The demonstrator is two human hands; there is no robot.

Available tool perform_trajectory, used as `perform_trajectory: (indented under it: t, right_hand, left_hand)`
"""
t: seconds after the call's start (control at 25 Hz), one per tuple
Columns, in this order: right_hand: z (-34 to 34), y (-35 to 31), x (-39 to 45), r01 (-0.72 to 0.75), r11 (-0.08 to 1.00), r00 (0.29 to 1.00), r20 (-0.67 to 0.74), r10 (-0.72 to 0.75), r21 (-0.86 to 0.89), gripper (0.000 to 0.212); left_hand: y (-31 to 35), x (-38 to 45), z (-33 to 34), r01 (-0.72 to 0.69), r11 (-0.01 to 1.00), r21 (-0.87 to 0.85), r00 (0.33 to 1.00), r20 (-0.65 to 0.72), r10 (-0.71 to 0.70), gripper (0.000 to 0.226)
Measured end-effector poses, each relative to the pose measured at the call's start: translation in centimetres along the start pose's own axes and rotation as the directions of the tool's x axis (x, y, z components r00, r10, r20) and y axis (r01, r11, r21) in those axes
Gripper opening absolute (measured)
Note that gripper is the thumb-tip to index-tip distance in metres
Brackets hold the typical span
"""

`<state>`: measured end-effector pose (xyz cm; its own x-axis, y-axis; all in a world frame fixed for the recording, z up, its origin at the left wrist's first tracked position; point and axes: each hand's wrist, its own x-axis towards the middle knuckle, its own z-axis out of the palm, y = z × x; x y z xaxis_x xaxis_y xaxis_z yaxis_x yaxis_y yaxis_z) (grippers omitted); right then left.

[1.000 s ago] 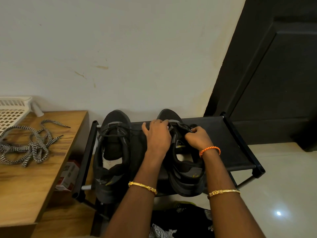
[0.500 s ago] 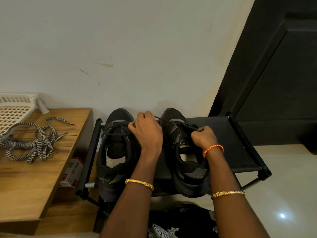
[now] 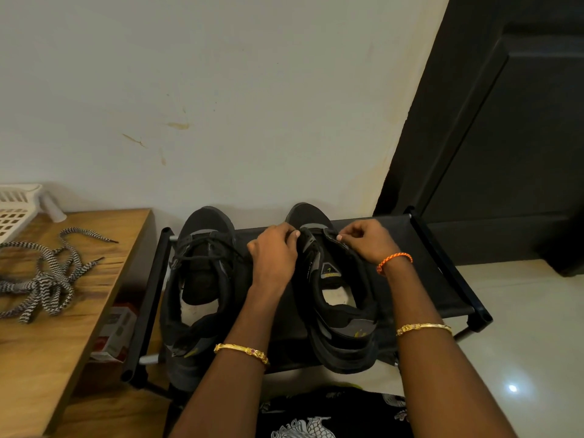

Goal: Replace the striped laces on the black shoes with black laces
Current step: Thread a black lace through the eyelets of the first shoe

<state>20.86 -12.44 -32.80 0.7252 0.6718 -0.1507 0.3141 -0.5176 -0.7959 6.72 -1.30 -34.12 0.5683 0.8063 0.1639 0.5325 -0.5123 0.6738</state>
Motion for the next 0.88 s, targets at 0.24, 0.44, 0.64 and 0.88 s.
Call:
perform_trajectory:
  t: [0.24, 0.44, 0.64, 0.88]
  right_hand:
    - [-2.0, -1.3, 0.0, -0.179, 0.843, 0.979, 0.005, 0.205, 0.507, 0.035]
    - [-7.0, -0.2, -1.2, 0.045, 0.824, 0.676, -0.625, 0.392, 0.565, 0.026]
    - [-5.4, 2.2, -1.4, -0.234, 0.966, 0.629, -0.74, 0.238, 0.111, 0.012]
    - [-0.5, 0.3, 0.0, 0.034, 0.999, 0.999, 0.017, -0.034, 0.0, 0.013]
  left_hand:
    - [-0.2, -0.3, 0.0, 0.012, 0.997, -0.07, 0.999, -0.039, -0.015, 0.017]
    - [-0.2, -0.1, -0.7, -0.015, 0.976, -0.216, 0.997, -0.079, -0.002, 0.015]
    - [-0.3, -0.1, -0.8, 0.023, 0.978, -0.205, 0.996, -0.084, -0.041, 0.018]
    - [0.0, 0.1, 0.0, 0.089, 0.982, -0.165, 0.996, -0.006, -0.091, 0.024]
